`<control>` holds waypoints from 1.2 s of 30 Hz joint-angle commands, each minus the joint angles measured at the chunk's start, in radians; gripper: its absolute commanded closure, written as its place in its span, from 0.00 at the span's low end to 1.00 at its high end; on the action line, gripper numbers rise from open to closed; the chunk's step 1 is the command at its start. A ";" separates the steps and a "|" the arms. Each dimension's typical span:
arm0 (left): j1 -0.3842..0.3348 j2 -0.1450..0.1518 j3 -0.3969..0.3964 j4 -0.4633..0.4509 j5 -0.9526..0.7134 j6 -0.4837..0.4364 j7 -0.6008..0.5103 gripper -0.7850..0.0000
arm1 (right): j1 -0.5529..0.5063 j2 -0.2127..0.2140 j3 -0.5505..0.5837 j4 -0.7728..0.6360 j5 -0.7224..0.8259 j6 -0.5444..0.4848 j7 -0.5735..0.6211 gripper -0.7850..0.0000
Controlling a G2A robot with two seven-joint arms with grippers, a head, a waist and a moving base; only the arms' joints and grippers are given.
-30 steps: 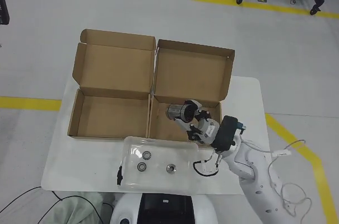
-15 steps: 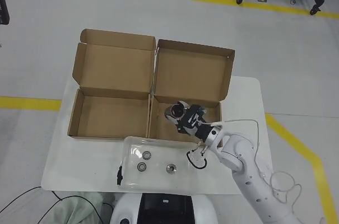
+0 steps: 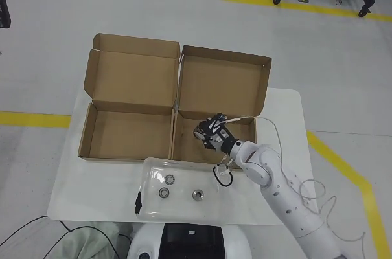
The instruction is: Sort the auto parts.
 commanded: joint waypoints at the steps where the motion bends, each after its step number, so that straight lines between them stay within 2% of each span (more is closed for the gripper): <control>1: 0.000 0.000 0.000 0.000 0.000 0.000 0.000 0.00 | 0.016 -0.004 -0.012 0.025 0.002 -0.001 0.008 1.00; 9: 0.000 0.000 0.000 0.000 0.000 0.000 0.000 0.00 | 0.072 -0.023 -0.056 0.130 0.031 0.013 0.050 1.00; 16: 0.000 0.000 0.000 0.000 0.000 0.000 0.000 0.00 | 0.114 -0.041 -0.088 0.203 0.055 0.012 0.040 0.99; 17: 0.000 0.000 0.000 0.000 0.000 0.000 0.000 0.00 | 0.117 -0.042 -0.090 0.208 0.055 0.013 0.039 0.85; 20: 0.000 0.000 0.000 0.000 0.000 0.000 0.000 0.00 | 0.125 -0.046 -0.096 0.222 0.054 0.021 0.045 0.69; 24: 0.000 0.000 0.000 0.000 0.000 0.000 0.000 0.00 | 0.132 -0.051 -0.102 0.233 0.056 0.024 0.046 0.65; 25: 0.000 0.000 0.000 0.000 0.000 0.000 0.000 0.00 | 0.133 -0.051 -0.103 0.231 0.054 0.023 0.047 0.61; 29: 0.000 0.000 0.000 0.000 0.000 0.000 0.000 0.00 | 0.129 -0.050 -0.099 0.196 0.036 0.026 0.052 0.54; 36: 0.000 0.000 0.000 0.000 0.000 0.000 0.000 0.00 | 0.079 -0.035 -0.069 0.082 -0.008 0.036 0.078 0.52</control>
